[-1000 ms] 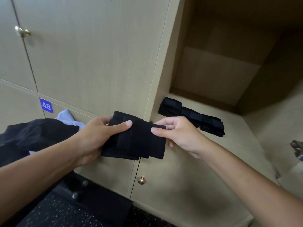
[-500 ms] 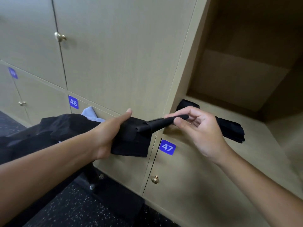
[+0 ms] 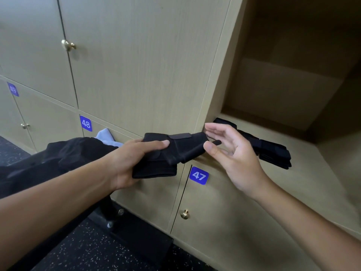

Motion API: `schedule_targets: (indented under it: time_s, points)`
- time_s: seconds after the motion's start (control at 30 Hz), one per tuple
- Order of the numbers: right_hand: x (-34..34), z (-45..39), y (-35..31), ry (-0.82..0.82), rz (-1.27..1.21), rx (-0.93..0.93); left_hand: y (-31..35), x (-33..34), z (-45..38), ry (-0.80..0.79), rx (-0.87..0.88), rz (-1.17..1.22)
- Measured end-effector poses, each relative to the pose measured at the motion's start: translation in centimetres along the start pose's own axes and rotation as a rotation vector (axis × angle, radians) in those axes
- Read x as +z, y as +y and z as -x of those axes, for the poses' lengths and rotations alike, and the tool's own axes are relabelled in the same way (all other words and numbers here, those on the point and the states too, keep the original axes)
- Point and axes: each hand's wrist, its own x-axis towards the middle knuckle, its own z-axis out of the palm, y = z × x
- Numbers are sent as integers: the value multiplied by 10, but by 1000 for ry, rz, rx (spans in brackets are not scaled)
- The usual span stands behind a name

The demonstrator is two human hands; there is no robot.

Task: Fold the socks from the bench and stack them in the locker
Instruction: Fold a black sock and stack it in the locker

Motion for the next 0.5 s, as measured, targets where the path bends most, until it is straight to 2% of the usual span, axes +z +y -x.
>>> schedule_targets:
  time_s: [0.13,0.3,0.37,0.5]
  points:
    - [11,6,-2,34,-17,223,-3,2,-2,44,109,63]
    - [22,16,-2,29,-462,503,-7,14,-1,73,221,43]
    - [24,18,0,84,-529,497,-10,17,0,83,240,20]
    - [18,17,2,292,-455,360,-12,19,-1,69,251,-32]
